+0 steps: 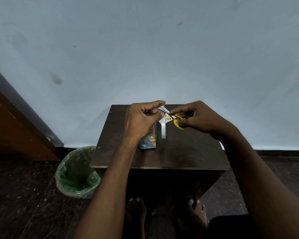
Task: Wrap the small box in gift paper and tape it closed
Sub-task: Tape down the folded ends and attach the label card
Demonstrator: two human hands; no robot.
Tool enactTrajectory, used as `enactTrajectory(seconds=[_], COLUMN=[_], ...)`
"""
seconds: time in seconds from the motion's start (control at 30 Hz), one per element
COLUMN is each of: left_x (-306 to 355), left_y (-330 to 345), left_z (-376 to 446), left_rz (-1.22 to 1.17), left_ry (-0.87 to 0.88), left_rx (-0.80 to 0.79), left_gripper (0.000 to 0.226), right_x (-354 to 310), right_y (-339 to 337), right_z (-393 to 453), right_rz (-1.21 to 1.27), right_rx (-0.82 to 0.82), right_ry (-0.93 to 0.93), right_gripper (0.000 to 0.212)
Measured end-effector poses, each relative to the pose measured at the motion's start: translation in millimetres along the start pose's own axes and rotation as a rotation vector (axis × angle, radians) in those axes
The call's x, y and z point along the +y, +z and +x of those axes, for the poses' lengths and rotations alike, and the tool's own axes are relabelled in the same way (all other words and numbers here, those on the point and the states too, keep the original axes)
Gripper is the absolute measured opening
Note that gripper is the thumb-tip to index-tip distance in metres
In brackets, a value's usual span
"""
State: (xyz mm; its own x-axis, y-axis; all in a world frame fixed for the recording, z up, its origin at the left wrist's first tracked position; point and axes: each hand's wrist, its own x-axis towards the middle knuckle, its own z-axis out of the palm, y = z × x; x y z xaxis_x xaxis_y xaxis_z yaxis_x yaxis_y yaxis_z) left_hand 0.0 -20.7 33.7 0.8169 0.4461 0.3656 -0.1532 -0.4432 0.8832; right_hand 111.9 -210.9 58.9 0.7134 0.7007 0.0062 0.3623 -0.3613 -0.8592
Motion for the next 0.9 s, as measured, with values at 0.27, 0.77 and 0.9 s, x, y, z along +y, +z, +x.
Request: enactTrajectory(seconds=[0.27,0.77,0.9], left_x=[0,1,0], left_y=[0,-1,-1], left_z=[0,0,0], left_rz=[-0.013,-0.009,0.007], left_ry=[-0.019,-0.035,-0.021], left_rx=[0.000,0.016,-0.019], left_gripper=[0.035,0.056,0.065], right_x=[0,17,31], right_y=[0,6,29], right_z=[2,6,6], right_rz=[-0.122,-0.390,-0.673], right_rx=[0.066,0.080,0.143], right_ry=[-0.039,0.084,0.211], right_gripper=[0.043,0.026,0.025])
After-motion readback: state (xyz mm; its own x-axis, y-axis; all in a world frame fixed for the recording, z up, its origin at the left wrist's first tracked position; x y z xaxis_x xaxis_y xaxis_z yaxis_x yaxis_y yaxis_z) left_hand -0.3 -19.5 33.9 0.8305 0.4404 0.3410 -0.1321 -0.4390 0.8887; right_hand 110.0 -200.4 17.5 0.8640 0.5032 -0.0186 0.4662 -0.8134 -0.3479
